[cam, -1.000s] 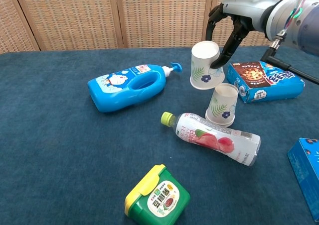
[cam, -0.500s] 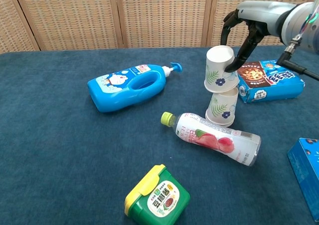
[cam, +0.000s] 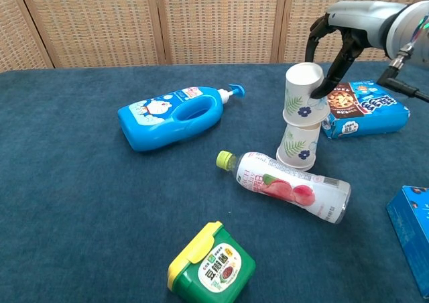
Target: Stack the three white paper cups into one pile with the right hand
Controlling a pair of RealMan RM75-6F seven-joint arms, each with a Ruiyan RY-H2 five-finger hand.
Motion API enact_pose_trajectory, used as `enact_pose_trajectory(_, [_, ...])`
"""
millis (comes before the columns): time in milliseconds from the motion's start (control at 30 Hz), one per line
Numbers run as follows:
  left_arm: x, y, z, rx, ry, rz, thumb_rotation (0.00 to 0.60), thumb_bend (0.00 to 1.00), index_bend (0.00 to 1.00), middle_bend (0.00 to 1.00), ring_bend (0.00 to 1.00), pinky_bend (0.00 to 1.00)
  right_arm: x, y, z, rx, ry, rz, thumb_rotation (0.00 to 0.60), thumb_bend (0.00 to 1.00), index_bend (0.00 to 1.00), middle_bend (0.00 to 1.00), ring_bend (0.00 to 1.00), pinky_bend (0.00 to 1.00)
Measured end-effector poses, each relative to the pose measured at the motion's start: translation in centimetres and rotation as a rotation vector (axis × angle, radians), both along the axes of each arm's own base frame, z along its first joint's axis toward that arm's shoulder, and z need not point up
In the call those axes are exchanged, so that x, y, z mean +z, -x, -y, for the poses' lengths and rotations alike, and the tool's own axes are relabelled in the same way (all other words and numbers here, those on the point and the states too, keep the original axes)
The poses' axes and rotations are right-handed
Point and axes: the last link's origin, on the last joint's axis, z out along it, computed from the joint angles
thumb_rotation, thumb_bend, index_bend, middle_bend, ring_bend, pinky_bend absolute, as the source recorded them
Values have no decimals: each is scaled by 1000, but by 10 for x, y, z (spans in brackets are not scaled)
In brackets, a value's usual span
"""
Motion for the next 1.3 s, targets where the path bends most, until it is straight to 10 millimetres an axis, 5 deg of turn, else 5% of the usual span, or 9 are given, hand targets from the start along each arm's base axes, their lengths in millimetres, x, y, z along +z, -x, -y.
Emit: enact_pose_trajectory(1300, [-2, -3, 1, -11, 6, 0, 600, 207, 0, 0, 0, 0, -8, 19, -7, -93, -26, 52, 600, 102, 545, 93, 0, 0])
